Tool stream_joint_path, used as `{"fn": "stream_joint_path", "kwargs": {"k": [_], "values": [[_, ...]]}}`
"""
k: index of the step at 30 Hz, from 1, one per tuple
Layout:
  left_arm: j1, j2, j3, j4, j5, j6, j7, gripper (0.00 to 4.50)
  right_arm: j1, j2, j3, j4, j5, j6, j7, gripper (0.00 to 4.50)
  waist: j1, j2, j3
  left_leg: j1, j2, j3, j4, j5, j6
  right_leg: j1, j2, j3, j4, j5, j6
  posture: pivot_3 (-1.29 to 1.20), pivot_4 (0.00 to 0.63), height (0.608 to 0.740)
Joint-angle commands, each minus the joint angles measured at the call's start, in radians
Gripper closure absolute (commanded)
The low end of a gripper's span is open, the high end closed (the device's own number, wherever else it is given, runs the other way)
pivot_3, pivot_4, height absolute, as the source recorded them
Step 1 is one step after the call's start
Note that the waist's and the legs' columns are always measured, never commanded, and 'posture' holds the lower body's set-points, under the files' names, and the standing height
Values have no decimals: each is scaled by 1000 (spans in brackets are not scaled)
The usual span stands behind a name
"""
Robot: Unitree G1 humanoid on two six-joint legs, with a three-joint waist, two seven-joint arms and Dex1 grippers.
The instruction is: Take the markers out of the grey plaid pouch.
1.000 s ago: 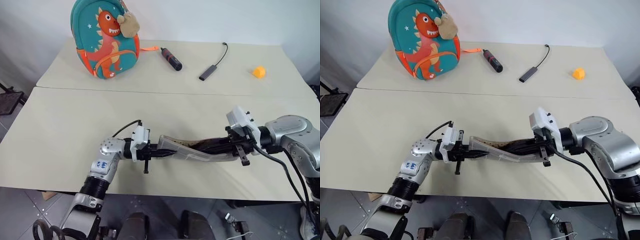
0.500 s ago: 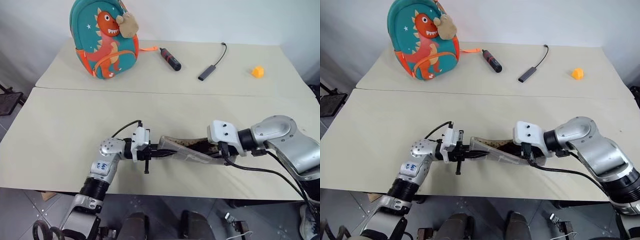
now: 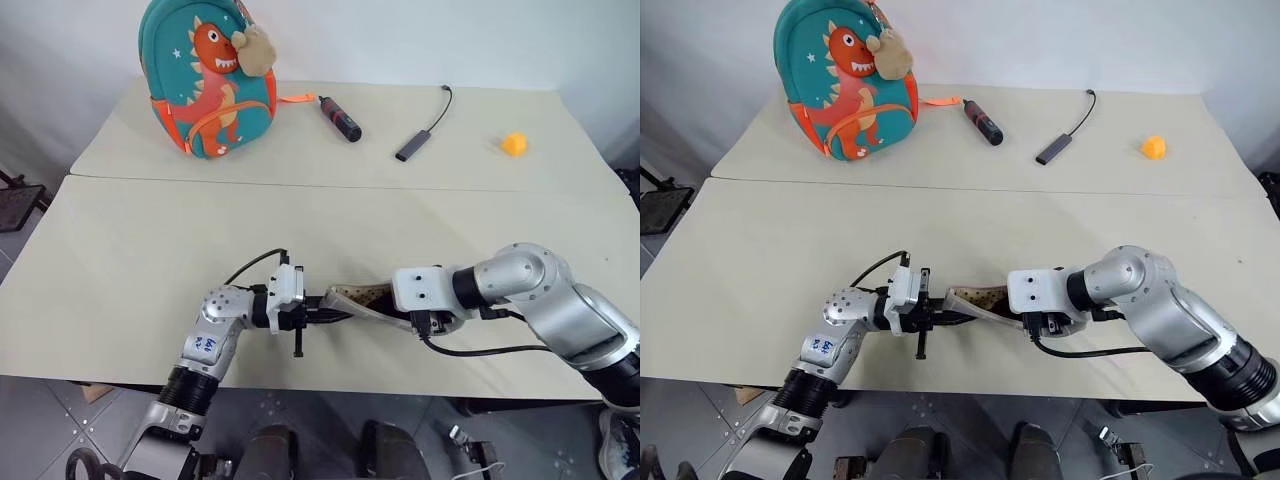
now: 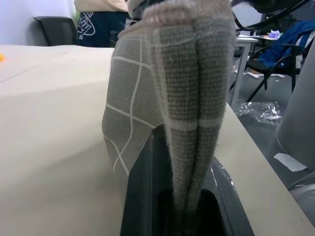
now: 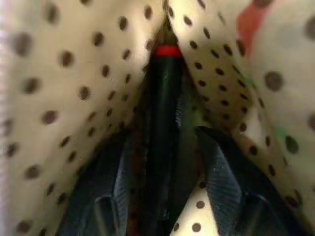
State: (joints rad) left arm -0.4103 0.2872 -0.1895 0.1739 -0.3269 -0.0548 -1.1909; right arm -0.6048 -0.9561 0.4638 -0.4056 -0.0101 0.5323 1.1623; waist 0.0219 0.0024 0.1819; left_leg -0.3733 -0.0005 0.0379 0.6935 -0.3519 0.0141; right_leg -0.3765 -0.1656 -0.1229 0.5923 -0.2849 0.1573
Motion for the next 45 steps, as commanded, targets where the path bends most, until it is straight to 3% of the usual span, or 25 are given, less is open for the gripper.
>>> {"fn": "stream_joint_path", "kwargs": {"k": [1,10,18,21,24,34,45], "values": [[9,3,4,-23,-9,-1,6,4500,-5,-1,23,51,-98,-56,-20,2355,0,0,0,0,0,0,0,0,0,0,0,0,0,0,0,0,150,740],[-12,11,7,71,38,-279,-43,4500,11,45,23,102,-210,-142,-66,2355,-6,0,0,0,0,1,0,0,0,0,0,0,0,0,0,0,150,740],[-4,1,16,91,17,-292,-32,4500,38,112,57,122,-284,-146,-81,2355,-19,0,0,1,0,1,0,0,0,0,0,0,1,0,0,0,150,740],[-10,6,26,97,10,-284,-34,4500,52,123,54,120,-289,-149,-70,3228,-22,0,-1,2,0,1,0,0,0,1,0,0,2,0,0,0,150,740],[-13,9,32,100,7,-283,-36,4500,59,120,33,101,-284,-151,-55,3754,-22,-2,-2,3,1,0,0,0,0,2,0,0,2,0,0,0,150,740],[6,32,55,91,10,-299,-30,4500,115,49,-156,63,-141,-277,-11,3877,-21,-2,-2,2,0,0,0,0,0,2,0,0,1,0,0,0,150,740],[37,35,71,110,39,-485,25,4500,297,65,-348,142,73,-627,-55,3877,-19,-2,-2,2,0,0,0,0,0,2,0,0,0,0,0,0,150,740]]}}
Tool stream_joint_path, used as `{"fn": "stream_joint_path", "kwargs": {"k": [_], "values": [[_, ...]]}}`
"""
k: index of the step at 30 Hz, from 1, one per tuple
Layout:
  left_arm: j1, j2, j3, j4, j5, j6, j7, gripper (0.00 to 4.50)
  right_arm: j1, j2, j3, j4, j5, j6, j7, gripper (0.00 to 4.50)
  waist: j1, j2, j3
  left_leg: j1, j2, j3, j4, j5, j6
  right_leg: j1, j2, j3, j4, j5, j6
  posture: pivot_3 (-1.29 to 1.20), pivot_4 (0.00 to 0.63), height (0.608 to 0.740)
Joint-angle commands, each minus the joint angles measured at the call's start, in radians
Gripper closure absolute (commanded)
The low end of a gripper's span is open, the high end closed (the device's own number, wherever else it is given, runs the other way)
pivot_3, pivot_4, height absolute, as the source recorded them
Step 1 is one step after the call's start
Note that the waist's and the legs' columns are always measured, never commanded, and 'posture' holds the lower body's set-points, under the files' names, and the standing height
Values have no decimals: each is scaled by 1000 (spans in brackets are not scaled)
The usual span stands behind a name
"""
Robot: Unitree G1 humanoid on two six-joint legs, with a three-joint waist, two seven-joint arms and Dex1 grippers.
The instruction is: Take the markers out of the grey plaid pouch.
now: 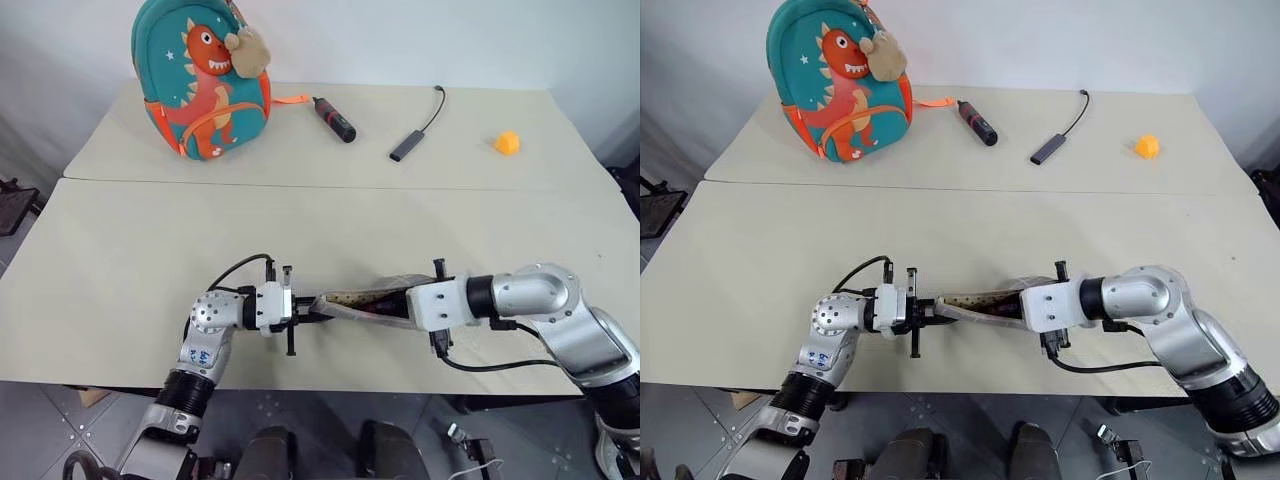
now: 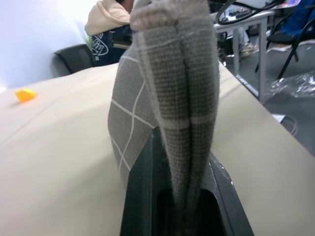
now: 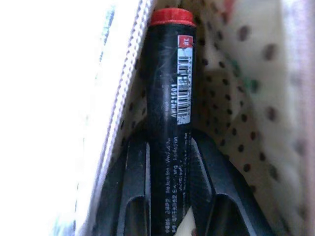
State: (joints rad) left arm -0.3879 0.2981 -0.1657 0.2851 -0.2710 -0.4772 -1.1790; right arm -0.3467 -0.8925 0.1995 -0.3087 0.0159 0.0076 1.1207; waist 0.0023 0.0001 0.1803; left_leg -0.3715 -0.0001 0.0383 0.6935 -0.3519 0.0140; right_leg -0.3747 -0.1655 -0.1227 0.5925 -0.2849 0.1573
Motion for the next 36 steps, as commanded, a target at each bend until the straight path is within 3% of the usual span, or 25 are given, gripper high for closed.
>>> {"fn": "stream_joint_path", "kwargs": {"k": [1,5,10,16,21,23,26,29,32,36], "values": [[17,25,43,5,-14,-77,13,4500,53,14,-90,55,75,-170,-7,3877,1,0,0,0,0,0,0,0,0,0,0,0,0,0,0,0,150,740],[19,23,35,29,-10,-118,25,4500,106,27,-108,64,142,-256,9,3877,1,0,0,0,0,0,0,0,0,0,0,0,0,0,0,0,150,740],[7,17,30,50,-19,-122,32,4500,157,48,-158,25,323,-215,33,3877,6,0,0,0,0,0,0,0,0,0,0,0,0,0,0,0,150,740],[-30,7,23,104,-60,-103,-20,4500,133,-4,-340,-207,924,290,-163,3877,17,1,1,0,2,-3,0,0,0,0,0,0,0,1,-1,0,150,740],[-70,-7,27,166,-69,-120,-63,4500,30,-70,-526,-133,1474,578,-472,3877,25,0,1,0,2,-6,0,0,1,0,0,0,-2,2,-2,0,150,740],[-87,-20,26,191,-72,-125,-78,4500,56,-107,-617,-17,1573,672,-518,3877,29,-1,2,0,2,-6,0,-1,1,0,0,-1,-2,2,-2,0,150,740],[-94,-39,25,196,-98,-125,-119,4500,147,-190,-670,178,1362,737,-538,3877,38,-1,1,-2,0,-1,2,-2,3,1,-1,-2,-2,3,-2,0,150,740],[-88,-48,19,190,-117,-94,-151,4500,227,-279,-602,282,1093,723,-525,3877,38,1,1,-4,0,2,3,-3,5,-1,-1,-1,-3,3,-2,0,150,740],[-92,-59,22,198,-109,-105,-156,4500,242,-291,-536,365,917,724,-554,3877,32,1,1,-3,0,3,2,-3,5,-2,-1,-1,-3,3,-1,0,150,740],[-89,-68,28,195,-92,-107,-137,4500,232,-270,-471,392,793,730,-501,3877,19,2,1,-3,0,4,3,-3,5,-2,-1,0,-3,3,0,0,150,740]]}}
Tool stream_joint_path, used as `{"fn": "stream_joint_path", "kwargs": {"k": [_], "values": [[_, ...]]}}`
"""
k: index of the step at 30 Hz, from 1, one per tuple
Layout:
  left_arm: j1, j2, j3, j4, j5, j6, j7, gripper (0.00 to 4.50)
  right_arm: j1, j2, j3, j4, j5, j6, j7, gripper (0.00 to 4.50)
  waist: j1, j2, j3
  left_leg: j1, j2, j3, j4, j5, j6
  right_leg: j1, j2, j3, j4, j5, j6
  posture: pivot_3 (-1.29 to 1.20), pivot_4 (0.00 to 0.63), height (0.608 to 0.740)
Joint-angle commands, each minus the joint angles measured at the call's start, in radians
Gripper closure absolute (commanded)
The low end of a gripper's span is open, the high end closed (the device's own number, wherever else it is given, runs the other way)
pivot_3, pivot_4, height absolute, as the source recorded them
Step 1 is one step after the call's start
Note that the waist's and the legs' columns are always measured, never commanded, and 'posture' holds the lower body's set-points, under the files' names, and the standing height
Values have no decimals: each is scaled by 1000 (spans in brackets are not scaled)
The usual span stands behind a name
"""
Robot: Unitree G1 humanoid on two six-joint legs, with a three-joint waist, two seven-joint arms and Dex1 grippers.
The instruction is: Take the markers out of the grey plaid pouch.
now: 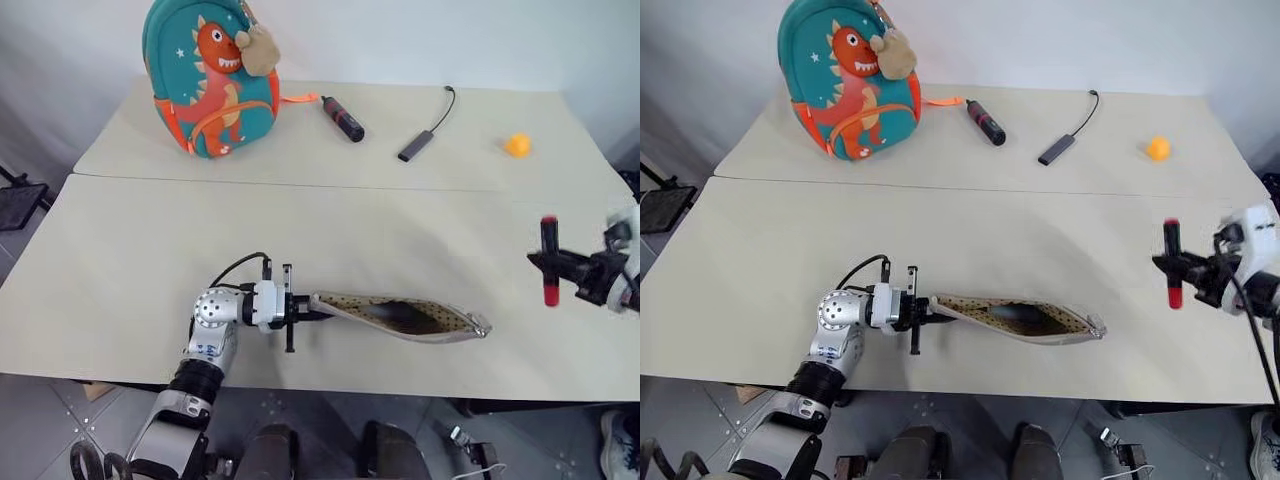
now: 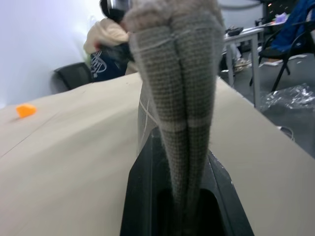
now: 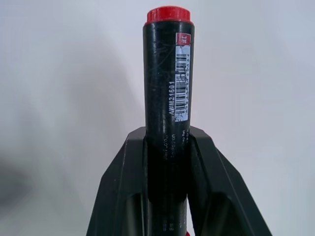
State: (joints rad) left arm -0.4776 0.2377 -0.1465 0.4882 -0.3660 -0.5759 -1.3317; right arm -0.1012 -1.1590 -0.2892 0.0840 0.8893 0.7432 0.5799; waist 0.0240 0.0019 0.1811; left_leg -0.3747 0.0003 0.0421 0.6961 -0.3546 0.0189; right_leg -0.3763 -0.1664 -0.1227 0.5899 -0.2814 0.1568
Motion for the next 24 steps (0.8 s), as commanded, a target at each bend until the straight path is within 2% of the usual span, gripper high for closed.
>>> {"fn": "stream_joint_path", "kwargs": {"k": [1,5,6,7,11,13,15,16,20,23,24], "values": [[3,-7,10,-10,11,-16,25,4500,-26,7,28,3,-86,30,37,3877,-3,1,0,0,0,0,0,0,0,0,0,0,0,0,0,0,150,740],[17,-2,21,-25,34,-47,71,4500,-55,67,59,34,-164,46,29,3877,0,1,0,0,1,0,1,0,0,0,0,0,0,0,0,0,150,740],[19,-3,27,-29,35,-57,85,4500,-57,76,67,45,-192,32,38,3152,0,1,0,0,1,0,1,0,0,0,0,0,0,0,0,0,150,740],[21,-3,34,-35,32,-55,99,4500,-56,79,81,49,-212,24,62,2986,2,1,0,0,0,0,1,0,0,0,0,0,0,0,0,0,150,740],[34,12,40,-54,34,-52,121,4500,-64,115,36,54,-208,50,94,1689,1,1,0,0,0,-1,1,0,0,0,0,0,-1,0,1,0,150,740],[36,24,46,-46,40,-64,128,4500,-39,117,-36,34,-204,-16,153,974,2,1,0,0,0,-1,1,0,0,0,0,0,-1,0,1,0,150,740],[32,29,49,-30,38,-69,126,4500,1,133,-144,-4,-192,-184,295,316,5,2,0,0,0,-1,1,0,0,0,0,0,-1,0,1,0,150,740],[28,30,49,-22,36,-71,123,4500,18,134,-188,-21,-180,-211,342,13,4,3,1,0,0,-1,0,0,0,0,0,0,-1,0,1,0,150,740],[9,26,50,18,33,-79,104,4500,44,115,-265,-67,-156,-171,397,13,3,3,1,0,0,-1,0,0,0,1,0,0,-1,1,2,0,150,740],[-10,19,51,52,33,-90,92,4500,20,109,-317,-179,-55,-122,468,13,2,3,0,0,0,-1,1,0,0,1,0,1,-1,1,2,0,150,740],[-15,17,52,60,33,-93,88,4500,8,111,-322,-214,-33,-114,478,188,2,4,0,0,0,-1,1,0,0,1,0,1,-1,1,2,0,150,740]]}}
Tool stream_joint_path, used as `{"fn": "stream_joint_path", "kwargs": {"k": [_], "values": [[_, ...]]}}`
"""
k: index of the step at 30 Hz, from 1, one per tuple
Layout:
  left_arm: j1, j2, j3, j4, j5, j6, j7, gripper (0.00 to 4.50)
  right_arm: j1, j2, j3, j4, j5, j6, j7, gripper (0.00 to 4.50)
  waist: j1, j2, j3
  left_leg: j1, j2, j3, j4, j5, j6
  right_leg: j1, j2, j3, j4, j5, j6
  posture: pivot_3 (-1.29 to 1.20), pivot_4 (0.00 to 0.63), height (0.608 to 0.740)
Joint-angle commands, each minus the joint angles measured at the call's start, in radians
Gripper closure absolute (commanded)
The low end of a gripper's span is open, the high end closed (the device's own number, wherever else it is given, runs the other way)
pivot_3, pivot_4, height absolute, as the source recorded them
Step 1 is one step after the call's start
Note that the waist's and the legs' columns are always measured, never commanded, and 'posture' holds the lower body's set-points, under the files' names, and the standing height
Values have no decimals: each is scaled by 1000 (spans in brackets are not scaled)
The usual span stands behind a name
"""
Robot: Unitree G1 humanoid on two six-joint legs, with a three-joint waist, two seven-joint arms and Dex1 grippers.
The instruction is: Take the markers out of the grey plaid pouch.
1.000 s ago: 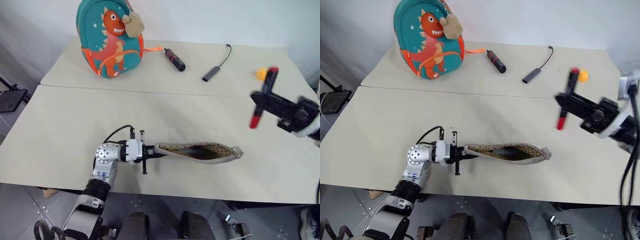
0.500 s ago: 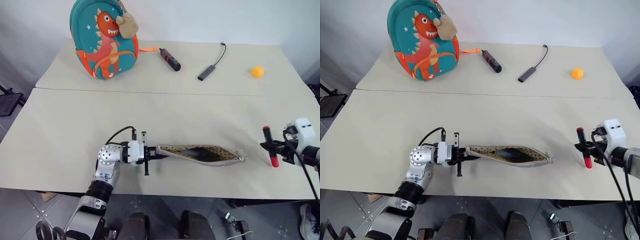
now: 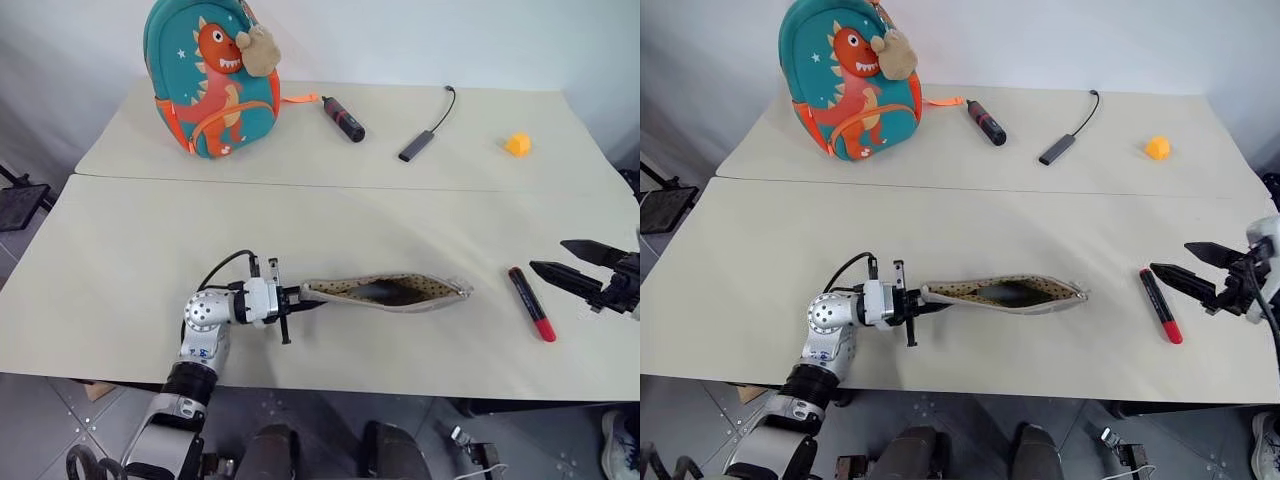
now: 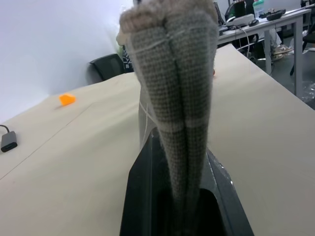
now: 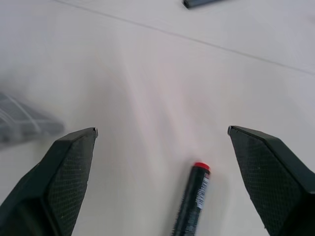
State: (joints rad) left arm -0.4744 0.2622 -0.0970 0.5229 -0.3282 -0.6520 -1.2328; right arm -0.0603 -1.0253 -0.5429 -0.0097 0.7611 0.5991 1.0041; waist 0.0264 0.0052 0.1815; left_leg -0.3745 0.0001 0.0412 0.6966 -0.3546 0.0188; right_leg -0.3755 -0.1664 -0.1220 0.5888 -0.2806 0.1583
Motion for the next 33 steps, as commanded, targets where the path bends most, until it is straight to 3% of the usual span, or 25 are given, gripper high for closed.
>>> {"fn": "stream_joint_path", "kwargs": {"k": [1,4,7,13,14,22,26,33], "values": [[-24,-10,2,32,-4,-19,-13,4500,-33,-32,-66,-170,124,48,79,390,-2,0,0,0,0,-1,0,0,0,0,0,0,0,0,0,0,150,740],[-37,-23,4,53,3,-15,2,4500,-70,-38,28,-373,159,44,111,1257,-2,1,0,0,0,-2,0,0,0,0,0,0,0,0,0,0,150,740],[-39,-29,2,77,7,-28,-7,4500,-91,-26,152,-501,98,-6,127,2213,0,0,0,1,1,-4,0,0,0,0,0,1,0,0,0,0,150,740],[-36,-40,-9,63,9,-17,-18,4500,-159,17,374,-598,-14,-32,71,4282,1,1,0,1,-1,-4,0,0,0,0,0,1,0,0,0,0,150,740],[-35,-38,-13,59,11,-21,-26,4500,-169,29,413,-597,-65,-44,44,4453,1,1,0,1,-1,-4,1,0,0,0,0,1,1,0,0,0,150,740],[-22,-36,-15,38,14,-15,-24,4500,-205,40,527,-574,-201,-32,-16,4453,-1,1,0,1,-1,-4,1,0,0,1,0,1,1,0,0,0,150,740],[-20,-38,-15,29,16,-11,-18,4500,-278,35,644,-537,-389,-34,-90,4453,-3,1,0,1,-1,-4,1,0,0,0,0,1,1,0,0,0,150,740],[-14,-38,-13,20,11,2,-12,4500,-369,33,803,-479,-667,-219,-63,4453,-3,1,0,1,-1,-1,0,0,0,0,0,1,0,0,0,0,150,740]]}}
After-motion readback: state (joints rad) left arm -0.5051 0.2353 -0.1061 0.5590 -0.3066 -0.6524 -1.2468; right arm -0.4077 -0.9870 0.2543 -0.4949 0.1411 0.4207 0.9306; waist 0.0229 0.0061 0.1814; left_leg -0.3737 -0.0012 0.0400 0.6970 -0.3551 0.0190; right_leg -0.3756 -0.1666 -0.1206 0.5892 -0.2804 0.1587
